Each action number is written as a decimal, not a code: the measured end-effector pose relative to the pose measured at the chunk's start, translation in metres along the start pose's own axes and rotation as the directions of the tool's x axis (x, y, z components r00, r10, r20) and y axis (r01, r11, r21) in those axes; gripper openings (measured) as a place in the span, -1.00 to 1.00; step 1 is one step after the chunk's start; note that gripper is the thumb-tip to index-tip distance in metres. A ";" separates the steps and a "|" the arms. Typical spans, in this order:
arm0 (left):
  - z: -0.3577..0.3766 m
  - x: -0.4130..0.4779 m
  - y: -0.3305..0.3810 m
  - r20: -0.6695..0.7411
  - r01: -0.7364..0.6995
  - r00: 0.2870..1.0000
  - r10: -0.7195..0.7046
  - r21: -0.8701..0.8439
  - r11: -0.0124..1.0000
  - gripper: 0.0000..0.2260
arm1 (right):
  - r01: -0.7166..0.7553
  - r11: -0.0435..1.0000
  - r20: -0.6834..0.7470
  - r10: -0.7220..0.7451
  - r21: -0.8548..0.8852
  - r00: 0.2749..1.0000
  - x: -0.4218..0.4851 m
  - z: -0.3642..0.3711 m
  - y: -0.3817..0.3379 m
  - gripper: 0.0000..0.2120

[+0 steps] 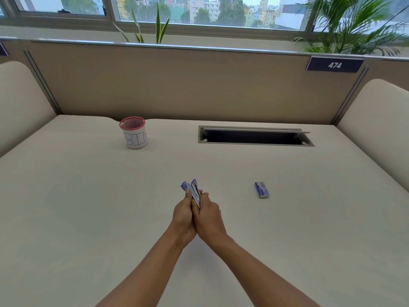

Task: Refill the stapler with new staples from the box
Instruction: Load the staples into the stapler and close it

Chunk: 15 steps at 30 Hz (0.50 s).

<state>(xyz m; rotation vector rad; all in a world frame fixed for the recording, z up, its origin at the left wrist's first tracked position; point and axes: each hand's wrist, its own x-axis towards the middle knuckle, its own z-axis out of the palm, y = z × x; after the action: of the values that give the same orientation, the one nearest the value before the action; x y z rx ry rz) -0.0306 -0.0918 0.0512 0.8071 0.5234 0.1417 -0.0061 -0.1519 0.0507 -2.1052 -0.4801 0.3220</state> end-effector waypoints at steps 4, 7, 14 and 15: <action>-0.002 0.000 0.001 0.027 -0.027 0.999 0.026 0.034 0.999 -0.63 | -0.010 0.999 0.050 0.007 0.046 0.999 0.003 -0.003 0.001 -0.64; -0.003 -0.001 0.002 0.046 -0.041 0.998 0.037 0.071 0.997 -0.63 | -0.018 0.997 0.071 0.013 0.076 0.997 0.004 -0.005 0.001 -0.65; -0.004 -0.001 0.005 0.084 -0.022 0.996 0.018 0.049 0.999 -0.67 | -0.004 0.995 0.054 -0.001 0.101 0.999 0.002 -0.007 0.003 -0.66; -0.004 -0.001 0.004 0.079 -0.021 0.997 0.018 0.040 0.999 -0.67 | -0.003 0.995 0.055 -0.003 0.098 0.998 0.002 -0.007 0.004 -0.66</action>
<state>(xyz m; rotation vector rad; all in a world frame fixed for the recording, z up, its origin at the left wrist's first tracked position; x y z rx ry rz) -0.0331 -0.0864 0.0526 0.8541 0.4452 0.1168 -0.0008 -0.1577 0.0511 -2.0054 -0.4871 0.3966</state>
